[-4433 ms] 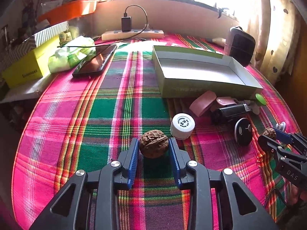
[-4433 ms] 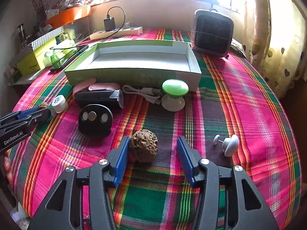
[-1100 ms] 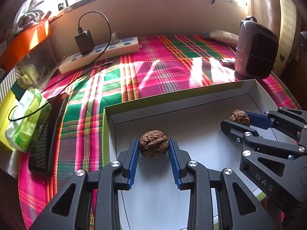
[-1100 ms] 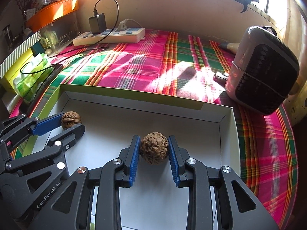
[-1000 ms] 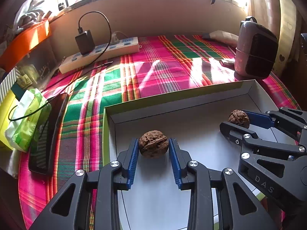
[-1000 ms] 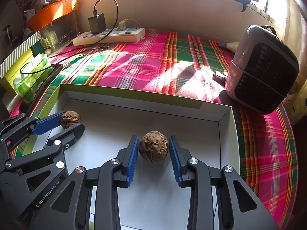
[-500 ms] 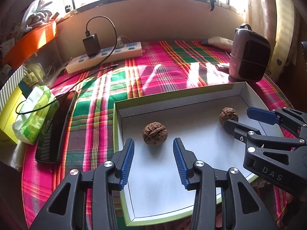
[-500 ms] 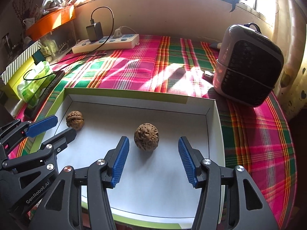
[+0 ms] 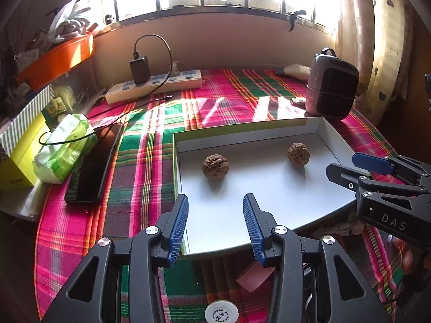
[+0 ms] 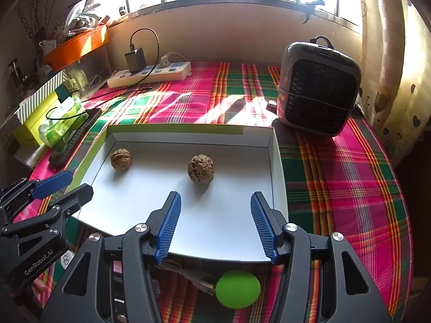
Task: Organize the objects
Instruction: 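Withdraw the right tool and move it toward the white egg-shaped knob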
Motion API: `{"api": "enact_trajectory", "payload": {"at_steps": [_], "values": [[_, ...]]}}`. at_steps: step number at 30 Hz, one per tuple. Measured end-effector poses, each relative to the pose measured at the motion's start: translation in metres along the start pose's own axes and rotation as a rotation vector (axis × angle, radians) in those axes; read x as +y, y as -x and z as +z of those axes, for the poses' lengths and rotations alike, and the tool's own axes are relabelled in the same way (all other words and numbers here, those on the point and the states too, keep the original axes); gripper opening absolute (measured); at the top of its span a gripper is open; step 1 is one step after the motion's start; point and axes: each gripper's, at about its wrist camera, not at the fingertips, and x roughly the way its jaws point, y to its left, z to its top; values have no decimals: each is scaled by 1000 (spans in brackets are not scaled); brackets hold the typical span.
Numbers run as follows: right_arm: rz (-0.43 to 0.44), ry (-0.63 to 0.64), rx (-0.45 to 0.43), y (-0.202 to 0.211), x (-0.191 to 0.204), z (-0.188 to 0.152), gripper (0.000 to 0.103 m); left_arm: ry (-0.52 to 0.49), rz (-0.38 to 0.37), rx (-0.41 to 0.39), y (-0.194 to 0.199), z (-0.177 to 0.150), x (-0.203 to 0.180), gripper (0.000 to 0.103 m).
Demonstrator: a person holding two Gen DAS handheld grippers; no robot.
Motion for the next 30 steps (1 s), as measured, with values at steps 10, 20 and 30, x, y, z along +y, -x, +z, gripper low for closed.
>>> {"api": "enact_trajectory", "payload": {"at_steps": [10,20,30], "values": [[-3,13,-54,34,0,-23,55,43,-12,-30,28,-24,11,41],[-9,-5,-90,57,-9,-49,55,41,-20,-33,45,-52,15,41],[-36,-28,-113,74,-28,-76,55,50,-57,-2,46,-77,17,42]]}}
